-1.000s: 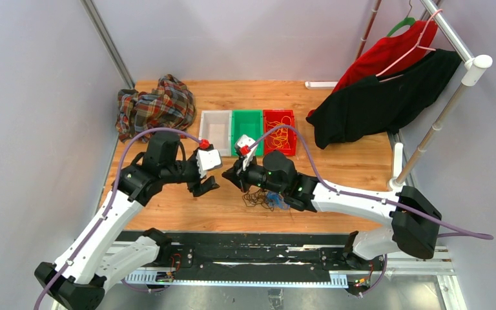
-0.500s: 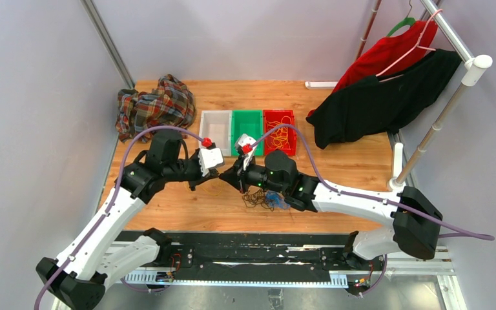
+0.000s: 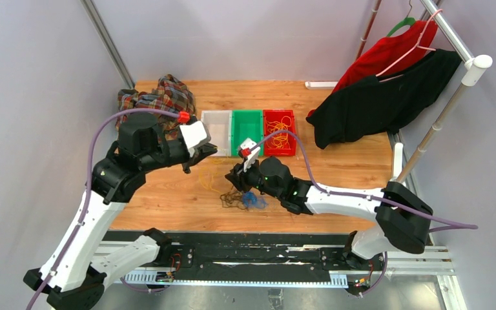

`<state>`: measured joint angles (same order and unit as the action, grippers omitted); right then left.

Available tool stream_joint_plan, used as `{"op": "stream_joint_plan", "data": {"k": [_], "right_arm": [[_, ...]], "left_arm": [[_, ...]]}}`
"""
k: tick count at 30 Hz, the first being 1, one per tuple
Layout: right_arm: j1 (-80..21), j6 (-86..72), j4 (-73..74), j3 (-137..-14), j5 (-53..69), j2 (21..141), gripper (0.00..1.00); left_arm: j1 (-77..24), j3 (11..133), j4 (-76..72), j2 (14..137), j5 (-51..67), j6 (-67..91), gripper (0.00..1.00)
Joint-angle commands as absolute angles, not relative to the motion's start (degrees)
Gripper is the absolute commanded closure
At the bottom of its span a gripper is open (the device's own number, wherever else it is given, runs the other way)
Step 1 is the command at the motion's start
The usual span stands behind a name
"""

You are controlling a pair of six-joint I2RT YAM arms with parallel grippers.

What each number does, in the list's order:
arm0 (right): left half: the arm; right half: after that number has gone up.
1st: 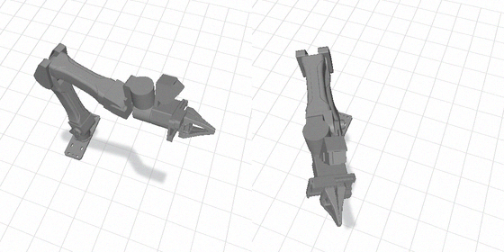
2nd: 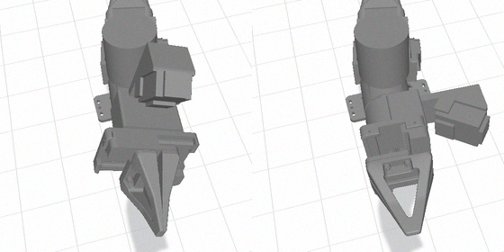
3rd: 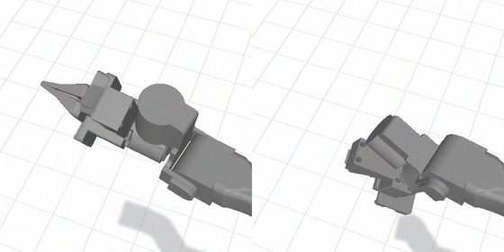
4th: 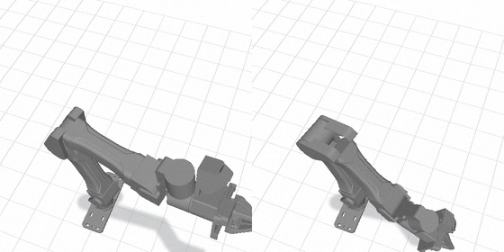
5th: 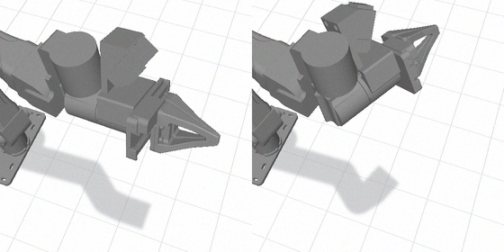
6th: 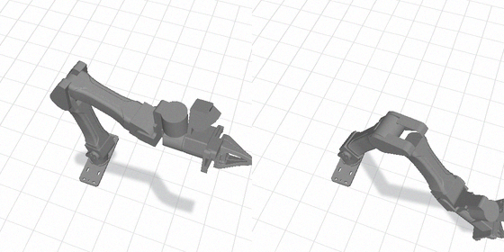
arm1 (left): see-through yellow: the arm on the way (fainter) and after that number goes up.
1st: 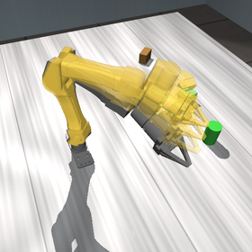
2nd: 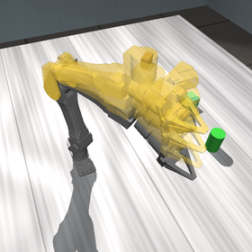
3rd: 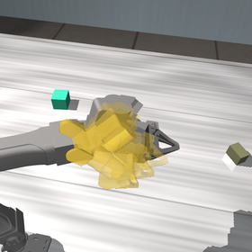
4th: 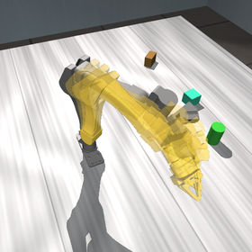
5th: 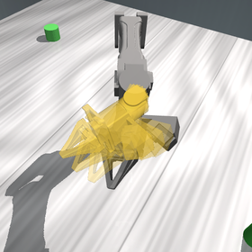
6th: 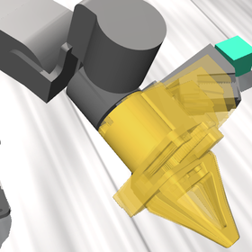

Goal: Untangle the cables

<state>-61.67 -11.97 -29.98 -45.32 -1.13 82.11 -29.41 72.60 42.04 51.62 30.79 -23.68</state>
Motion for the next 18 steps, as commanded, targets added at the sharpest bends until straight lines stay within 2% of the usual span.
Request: {"op": "stream_joint_plan", "data": {"k": [1, 10, 18], "right_arm": [[-60.5, -12.1, -34.2, -41.9, -8.6, 83.7, 0.72], [-60.4, -16.6, -41.4, -34.6, -9.5, 88.5, 0.73], [-60.5, -19.5, -44.2, -30.7, -8.7, 90.6, 0.73]], "left_arm": [[-29.8, 78.9, 43.5, 52.0, 32.3, -19.2, 1.0], [-29.7, 97.2, 42.8, 55.4, 29.6, -19.3, 1.0], [-29.7, 111.9, 42.5, 60.4, 28.4, -25.9, 1.0]]}}
